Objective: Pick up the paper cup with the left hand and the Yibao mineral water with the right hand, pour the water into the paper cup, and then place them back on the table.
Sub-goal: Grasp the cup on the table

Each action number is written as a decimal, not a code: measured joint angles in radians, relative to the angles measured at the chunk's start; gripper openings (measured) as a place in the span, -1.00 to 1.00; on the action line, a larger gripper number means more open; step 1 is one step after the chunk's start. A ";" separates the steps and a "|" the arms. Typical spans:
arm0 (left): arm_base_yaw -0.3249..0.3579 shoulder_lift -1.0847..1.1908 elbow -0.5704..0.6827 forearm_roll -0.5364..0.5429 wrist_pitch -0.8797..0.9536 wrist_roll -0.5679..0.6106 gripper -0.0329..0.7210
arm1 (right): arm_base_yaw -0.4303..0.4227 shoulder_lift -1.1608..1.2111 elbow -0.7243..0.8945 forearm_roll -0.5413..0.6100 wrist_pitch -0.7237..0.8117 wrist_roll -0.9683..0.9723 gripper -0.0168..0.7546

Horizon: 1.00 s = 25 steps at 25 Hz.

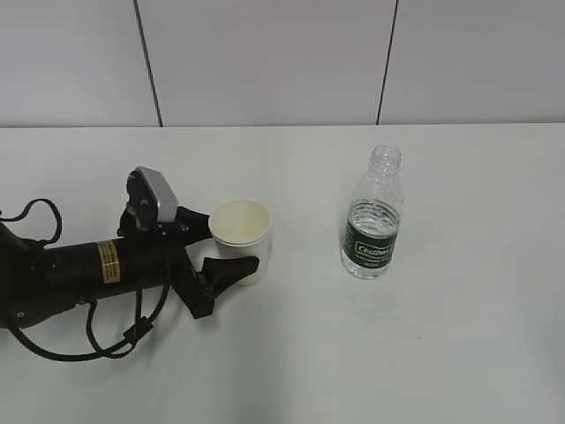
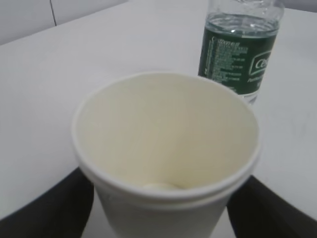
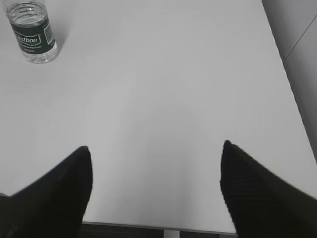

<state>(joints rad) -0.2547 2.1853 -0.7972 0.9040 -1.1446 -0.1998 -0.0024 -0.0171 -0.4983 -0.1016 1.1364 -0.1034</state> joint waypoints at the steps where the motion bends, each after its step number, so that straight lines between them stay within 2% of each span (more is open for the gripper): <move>1: -0.004 0.007 -0.011 -0.001 -0.001 0.000 0.54 | 0.000 0.000 0.000 0.000 0.000 0.000 0.58; 7: -0.009 0.043 -0.028 -0.009 -0.001 0.000 0.54 | 0.000 0.000 0.000 0.000 0.000 0.000 0.58; 8: -0.009 0.049 -0.029 -0.010 0.000 0.000 0.62 | 0.000 0.000 0.000 0.000 0.000 0.000 0.58; 25: -0.009 0.067 -0.029 -0.051 0.000 -0.002 0.37 | 0.000 0.000 0.000 0.000 0.000 0.002 0.58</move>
<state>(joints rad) -0.2633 2.2521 -0.8267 0.8534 -1.1445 -0.2013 -0.0024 -0.0171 -0.4983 -0.1016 1.1364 -0.1017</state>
